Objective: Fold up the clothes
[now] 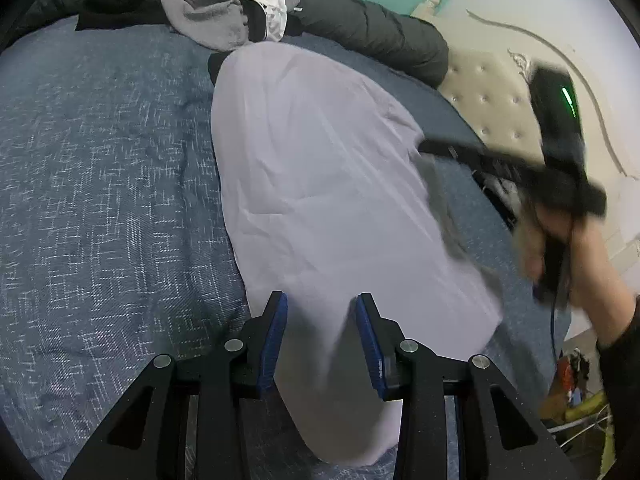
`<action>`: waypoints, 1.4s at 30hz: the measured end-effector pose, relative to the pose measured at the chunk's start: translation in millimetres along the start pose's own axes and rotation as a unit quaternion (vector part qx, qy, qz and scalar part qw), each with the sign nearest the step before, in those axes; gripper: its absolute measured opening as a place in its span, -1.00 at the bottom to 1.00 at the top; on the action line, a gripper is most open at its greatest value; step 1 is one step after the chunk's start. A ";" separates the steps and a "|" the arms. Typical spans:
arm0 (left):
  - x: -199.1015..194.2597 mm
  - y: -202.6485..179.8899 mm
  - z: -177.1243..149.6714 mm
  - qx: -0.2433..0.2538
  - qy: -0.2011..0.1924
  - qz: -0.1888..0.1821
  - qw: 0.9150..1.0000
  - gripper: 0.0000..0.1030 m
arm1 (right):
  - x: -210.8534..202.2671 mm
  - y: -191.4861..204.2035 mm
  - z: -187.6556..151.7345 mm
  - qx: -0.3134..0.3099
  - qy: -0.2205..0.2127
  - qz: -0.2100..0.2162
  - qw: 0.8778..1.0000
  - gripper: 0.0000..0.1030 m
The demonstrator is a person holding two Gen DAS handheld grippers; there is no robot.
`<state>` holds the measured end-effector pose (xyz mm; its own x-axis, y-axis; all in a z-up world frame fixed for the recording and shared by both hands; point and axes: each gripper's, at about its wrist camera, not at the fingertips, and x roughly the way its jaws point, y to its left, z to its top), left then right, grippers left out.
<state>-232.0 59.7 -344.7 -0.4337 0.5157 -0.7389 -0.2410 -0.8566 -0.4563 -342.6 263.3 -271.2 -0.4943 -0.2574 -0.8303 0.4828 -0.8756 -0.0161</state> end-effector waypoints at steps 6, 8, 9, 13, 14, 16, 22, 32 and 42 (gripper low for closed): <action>5.1 3.7 -5.3 -0.001 0.004 -0.002 1.000 -0.25 | 55.1 -17.9 11.0 -0.020 0.068 -0.057 0.996 -0.95; 5.8 4.0 -6.7 -0.001 0.005 -0.002 1.000 -0.25 | 69.9 -31.2 3.8 0.009 0.081 -0.060 0.995 -1.00; 6.1 3.6 -7.2 0.001 0.006 -0.002 1.000 -0.25 | 76.0 -34.6 0.1 0.017 0.087 -0.058 0.994 -1.00; 6.9 3.3 -7.9 0.003 0.009 -0.004 1.000 -0.25 | 77.9 -35.1 -7.7 0.011 0.086 -0.057 0.995 -1.00; 6.3 3.8 -8.2 0.002 0.009 -0.005 1.000 -0.25 | 74.3 -36.9 -6.9 0.015 0.083 -0.057 0.995 -1.00; 4.8 4.2 -8.7 0.001 0.010 -0.005 1.000 -0.25 | 61.6 -40.3 -2.8 0.027 0.066 -0.060 0.996 -1.00; -0.3 4.4 -12.6 -0.005 0.009 -0.004 1.000 -0.25 | 27.2 -39.1 -3.6 0.033 0.013 -0.069 0.997 -1.00; -5.7 -0.3 -20.2 -0.007 0.012 0.007 1.000 -0.24 | 70.1 -55.5 0.4 0.060 0.058 -0.075 0.994 -1.00; -17.0 -3.9 -30.8 -0.020 0.006 0.005 1.000 -0.24 | 7.7 -54.4 -17.5 0.072 0.010 -0.027 0.997 -1.00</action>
<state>-196.9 54.9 -345.6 -0.4246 0.5077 -0.7496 -0.2019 -0.8602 -0.4683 -360.1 316.1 -286.5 -0.5017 -0.2025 -0.8410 0.3467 -0.9378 0.0189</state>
